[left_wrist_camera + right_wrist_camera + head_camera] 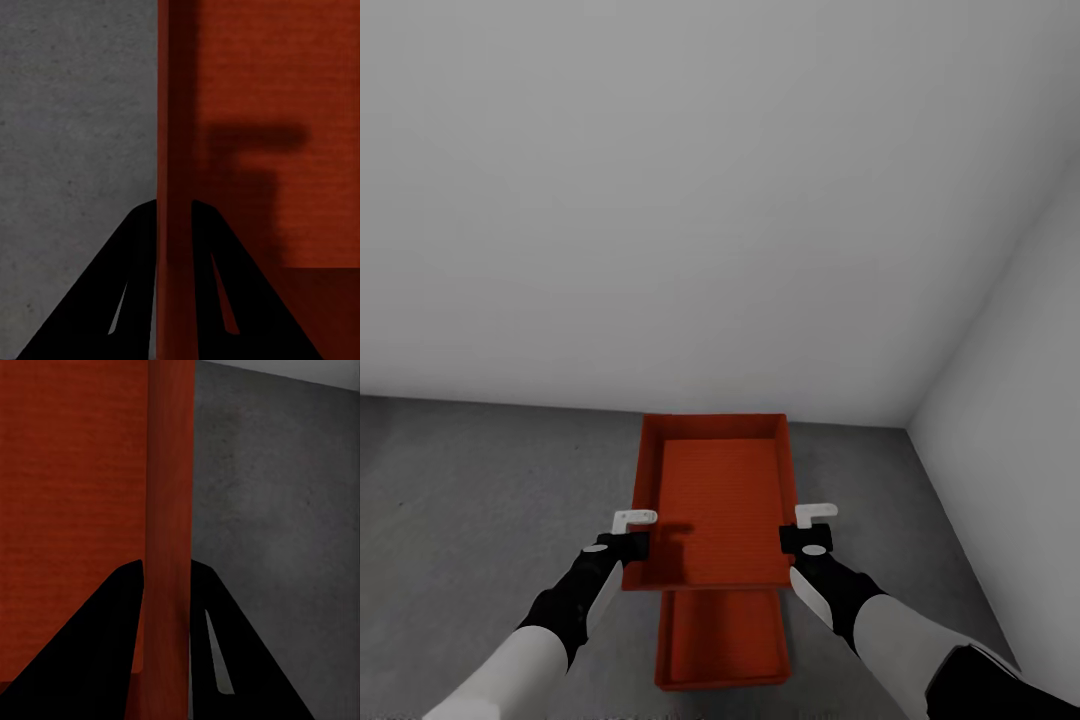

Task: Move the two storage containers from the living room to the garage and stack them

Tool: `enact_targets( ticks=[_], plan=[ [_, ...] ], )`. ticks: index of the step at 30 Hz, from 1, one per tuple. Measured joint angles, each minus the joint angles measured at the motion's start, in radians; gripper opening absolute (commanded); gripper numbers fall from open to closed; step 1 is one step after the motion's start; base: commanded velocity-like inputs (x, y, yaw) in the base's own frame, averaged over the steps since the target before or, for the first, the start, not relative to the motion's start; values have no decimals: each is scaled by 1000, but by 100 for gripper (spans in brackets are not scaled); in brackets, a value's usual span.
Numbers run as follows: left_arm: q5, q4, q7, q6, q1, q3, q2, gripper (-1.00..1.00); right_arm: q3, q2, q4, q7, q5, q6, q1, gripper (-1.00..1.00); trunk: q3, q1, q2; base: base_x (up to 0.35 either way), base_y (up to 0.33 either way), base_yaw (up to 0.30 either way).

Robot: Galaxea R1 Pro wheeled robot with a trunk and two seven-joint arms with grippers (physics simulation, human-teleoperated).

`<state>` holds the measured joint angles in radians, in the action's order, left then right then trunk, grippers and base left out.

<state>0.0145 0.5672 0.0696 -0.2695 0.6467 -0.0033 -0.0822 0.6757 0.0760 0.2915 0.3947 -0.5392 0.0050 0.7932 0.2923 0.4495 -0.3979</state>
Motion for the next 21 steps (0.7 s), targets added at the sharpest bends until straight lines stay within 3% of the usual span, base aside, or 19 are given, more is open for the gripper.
enact_targets(
  ticks=[21],
  plan=[
    [1, 2, 3, 0, 0, 0, -2, -100, 2, -5, 9, 0, -1, 5, 0, -100, 34, 0, 0, 0, 0, 0]
  ],
)
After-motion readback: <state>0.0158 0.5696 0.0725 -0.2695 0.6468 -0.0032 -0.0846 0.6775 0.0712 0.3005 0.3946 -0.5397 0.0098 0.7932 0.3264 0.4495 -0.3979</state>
